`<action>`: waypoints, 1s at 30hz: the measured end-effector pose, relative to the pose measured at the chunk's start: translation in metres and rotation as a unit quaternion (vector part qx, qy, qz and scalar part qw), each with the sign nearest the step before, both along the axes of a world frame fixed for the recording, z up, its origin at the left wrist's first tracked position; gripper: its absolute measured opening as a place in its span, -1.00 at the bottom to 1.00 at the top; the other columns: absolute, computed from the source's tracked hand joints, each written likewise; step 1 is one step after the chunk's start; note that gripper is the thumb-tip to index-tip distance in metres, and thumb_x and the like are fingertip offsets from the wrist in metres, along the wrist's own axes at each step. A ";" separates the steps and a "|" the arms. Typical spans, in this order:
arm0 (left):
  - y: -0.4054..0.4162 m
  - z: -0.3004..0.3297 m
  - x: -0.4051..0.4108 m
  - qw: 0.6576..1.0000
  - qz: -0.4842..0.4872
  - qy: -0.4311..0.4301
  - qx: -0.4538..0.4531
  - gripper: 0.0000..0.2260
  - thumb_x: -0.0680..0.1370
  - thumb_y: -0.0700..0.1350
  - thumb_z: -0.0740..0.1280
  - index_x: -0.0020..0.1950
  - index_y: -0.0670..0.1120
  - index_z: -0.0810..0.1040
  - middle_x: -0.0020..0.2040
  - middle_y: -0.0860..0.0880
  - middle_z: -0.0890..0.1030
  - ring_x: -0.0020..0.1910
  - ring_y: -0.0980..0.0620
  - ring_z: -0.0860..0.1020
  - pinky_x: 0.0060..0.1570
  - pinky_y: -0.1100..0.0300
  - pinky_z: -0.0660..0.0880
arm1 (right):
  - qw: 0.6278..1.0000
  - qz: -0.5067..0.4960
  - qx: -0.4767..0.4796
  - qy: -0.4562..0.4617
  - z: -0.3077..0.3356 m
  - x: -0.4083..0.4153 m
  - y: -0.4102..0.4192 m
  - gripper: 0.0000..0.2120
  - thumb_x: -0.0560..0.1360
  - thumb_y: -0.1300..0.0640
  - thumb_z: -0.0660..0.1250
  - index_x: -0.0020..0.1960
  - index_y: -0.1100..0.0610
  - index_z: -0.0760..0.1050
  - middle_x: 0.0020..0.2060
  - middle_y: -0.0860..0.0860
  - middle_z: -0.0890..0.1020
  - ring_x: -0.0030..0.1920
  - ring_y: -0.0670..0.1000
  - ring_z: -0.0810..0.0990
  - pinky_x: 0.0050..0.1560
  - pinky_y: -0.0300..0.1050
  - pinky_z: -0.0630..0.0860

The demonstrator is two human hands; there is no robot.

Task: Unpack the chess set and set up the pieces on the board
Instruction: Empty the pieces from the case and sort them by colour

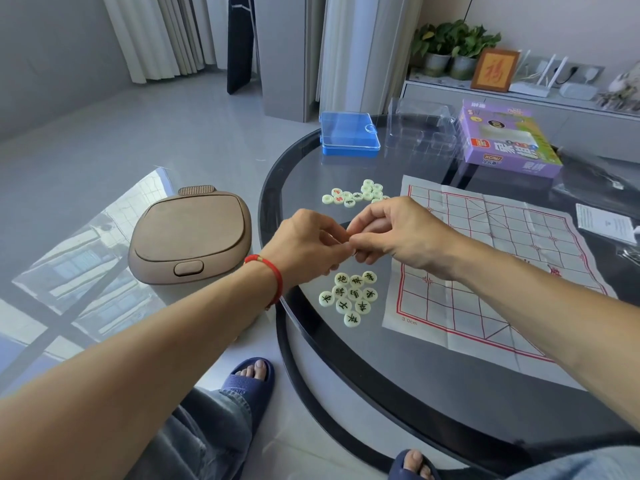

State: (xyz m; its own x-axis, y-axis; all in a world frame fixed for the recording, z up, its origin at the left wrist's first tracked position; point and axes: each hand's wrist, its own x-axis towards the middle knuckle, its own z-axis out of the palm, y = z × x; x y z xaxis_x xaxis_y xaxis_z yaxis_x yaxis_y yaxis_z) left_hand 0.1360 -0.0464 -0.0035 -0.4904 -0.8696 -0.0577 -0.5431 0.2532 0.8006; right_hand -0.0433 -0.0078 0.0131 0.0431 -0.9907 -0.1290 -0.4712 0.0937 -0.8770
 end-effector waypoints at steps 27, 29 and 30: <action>0.008 -0.002 0.011 0.976 -0.028 -0.164 -0.140 -0.95 0.46 -0.18 0.48 -0.11 -0.08 0.73 -0.21 0.01 0.64 -0.20 0.01 0.63 -0.20 0.22 0.57 | 0.914 -0.058 -0.113 0.385 -0.029 -0.014 -0.026 -0.83 0.49 0.02 0.51 -0.03 0.10 0.65 -0.04 0.02 0.66 0.09 0.10 0.54 0.10 0.01 0.48; 0.008 -0.003 0.010 0.976 -0.033 -0.166 -0.138 -0.95 0.46 -0.18 0.48 -0.12 -0.09 0.73 -0.19 0.00 0.64 -0.20 0.01 0.63 -0.17 0.18 0.61 | 0.928 -0.047 -0.108 0.354 -0.025 -0.008 -0.019 -0.87 0.45 0.07 0.55 -0.11 0.09 0.65 -0.17 -0.03 0.66 -0.03 0.04 0.60 0.00 -0.06 0.52; 0.008 -0.003 0.010 0.976 -0.033 -0.166 -0.137 -0.95 0.46 -0.17 0.47 -0.12 -0.09 0.73 -0.18 -0.01 0.64 -0.20 0.00 0.63 -0.15 0.14 0.62 | 0.932 -0.042 -0.106 0.345 -0.024 -0.007 -0.018 -0.89 0.45 0.09 0.56 -0.12 0.08 0.66 -0.20 -0.05 0.66 -0.07 0.02 0.62 -0.02 -0.07 0.54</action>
State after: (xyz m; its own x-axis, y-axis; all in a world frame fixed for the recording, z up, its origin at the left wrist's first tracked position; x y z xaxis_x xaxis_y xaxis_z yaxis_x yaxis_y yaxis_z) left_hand 0.1459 -0.0379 -0.0069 -0.5389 -0.8424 0.0069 -0.7372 0.4755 0.4801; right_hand -0.0499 -0.0260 -0.0105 -0.0554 -0.9932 0.1022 -0.9286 0.0137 -0.3708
